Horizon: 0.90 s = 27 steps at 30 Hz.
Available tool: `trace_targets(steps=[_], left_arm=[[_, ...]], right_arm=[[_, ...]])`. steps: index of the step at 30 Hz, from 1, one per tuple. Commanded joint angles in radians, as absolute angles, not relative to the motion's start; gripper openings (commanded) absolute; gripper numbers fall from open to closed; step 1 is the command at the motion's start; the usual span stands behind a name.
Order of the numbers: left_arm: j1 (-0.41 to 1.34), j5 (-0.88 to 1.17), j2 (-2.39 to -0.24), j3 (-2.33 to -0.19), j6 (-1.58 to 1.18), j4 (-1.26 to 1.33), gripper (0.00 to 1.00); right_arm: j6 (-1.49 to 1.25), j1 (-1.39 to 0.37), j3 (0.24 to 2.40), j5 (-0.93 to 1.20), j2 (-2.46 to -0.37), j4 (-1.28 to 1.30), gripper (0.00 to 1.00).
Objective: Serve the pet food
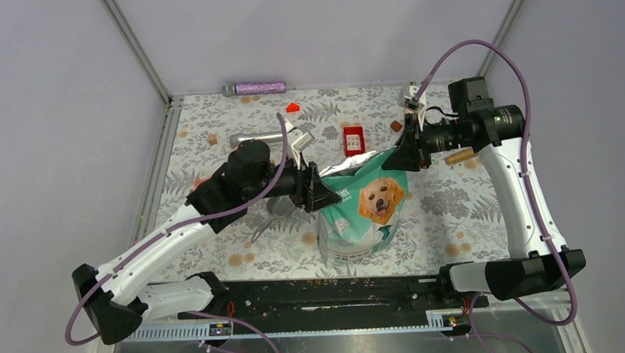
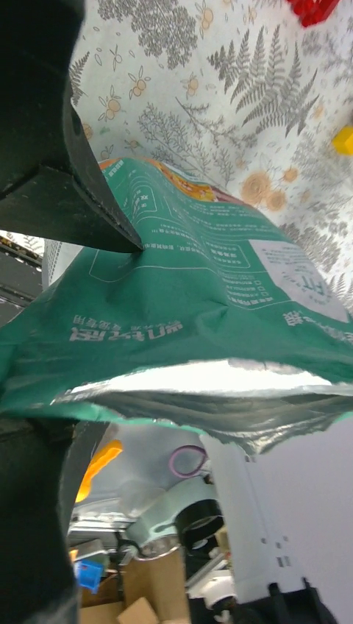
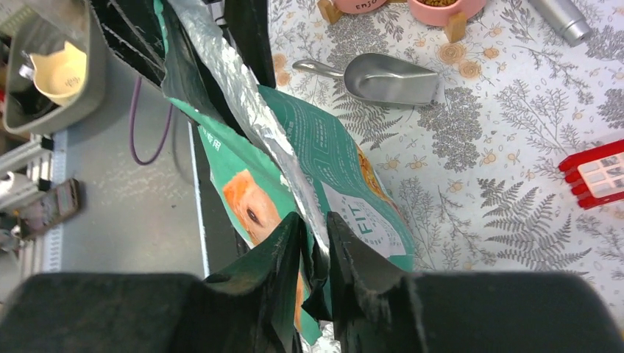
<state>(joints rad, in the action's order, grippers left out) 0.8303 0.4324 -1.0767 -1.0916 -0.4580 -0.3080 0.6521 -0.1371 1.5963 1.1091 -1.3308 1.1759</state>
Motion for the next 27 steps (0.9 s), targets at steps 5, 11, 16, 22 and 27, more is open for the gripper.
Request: trace_targets(steps=[5,11,16,22,27], left_arm=[[0.827,0.496,-1.091,-1.157,-0.264,-0.276,0.63],[0.828,0.454,-1.111,-1.227,-0.153,-0.321,0.31],[0.827,0.466,-1.09,-1.227,-0.104,-0.321,0.0],[0.827,0.511,-1.053,-1.191,-0.093,-0.276,0.0],[0.827,0.555,-1.025,-1.168,-0.051,-0.275,0.0]], right_arm=[[0.91,-0.131,1.633,1.095,-1.307,1.312,0.34],[1.085,-0.13,1.677,1.089,-1.307,1.42,0.45],[1.165,-0.14,1.7,1.097,-1.312,1.429,0.5],[1.203,-0.23,1.736,1.031,-1.333,1.431,0.49],[1.27,-0.252,1.754,1.015,-1.327,1.449,0.34]])
